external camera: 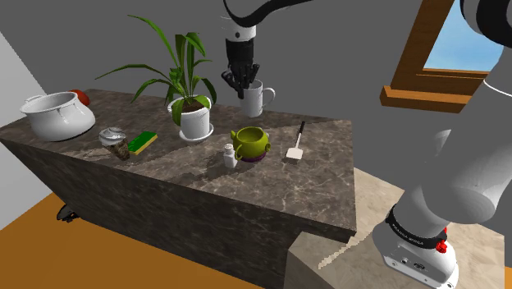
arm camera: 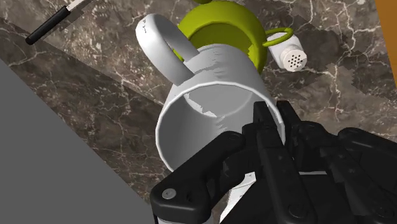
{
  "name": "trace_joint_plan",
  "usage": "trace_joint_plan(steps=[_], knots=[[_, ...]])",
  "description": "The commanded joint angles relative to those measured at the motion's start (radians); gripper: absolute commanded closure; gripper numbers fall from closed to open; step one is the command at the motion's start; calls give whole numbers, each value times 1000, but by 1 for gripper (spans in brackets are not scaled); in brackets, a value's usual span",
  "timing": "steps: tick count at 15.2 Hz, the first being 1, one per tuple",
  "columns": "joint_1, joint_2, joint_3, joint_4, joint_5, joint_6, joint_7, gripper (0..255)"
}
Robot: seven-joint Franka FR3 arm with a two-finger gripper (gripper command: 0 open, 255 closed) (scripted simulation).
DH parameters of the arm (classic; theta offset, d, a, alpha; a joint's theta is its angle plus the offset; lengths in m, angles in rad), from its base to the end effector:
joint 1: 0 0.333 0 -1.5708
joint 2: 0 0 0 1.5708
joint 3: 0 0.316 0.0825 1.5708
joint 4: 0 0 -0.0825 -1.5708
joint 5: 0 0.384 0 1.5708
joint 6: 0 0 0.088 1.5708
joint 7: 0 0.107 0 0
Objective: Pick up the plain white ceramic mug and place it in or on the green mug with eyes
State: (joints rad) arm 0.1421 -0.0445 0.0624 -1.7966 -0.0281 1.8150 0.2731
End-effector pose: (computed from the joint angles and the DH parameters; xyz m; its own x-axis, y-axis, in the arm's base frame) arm 0.5443 0.1111 0.5630 0.9957 -0.0620 0.0685 -0.0630 -0.9979 0.0124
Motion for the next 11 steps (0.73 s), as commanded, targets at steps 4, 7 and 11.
trace_joint_plan(steps=[4, 7, 11], knots=[[4, -5, 4, -69, -1, 63, 11, 255], [4, -3, 4, -106, -1, 103, 12, 255], [4, 4, 4, -152, -3, 156, 14, 255]])
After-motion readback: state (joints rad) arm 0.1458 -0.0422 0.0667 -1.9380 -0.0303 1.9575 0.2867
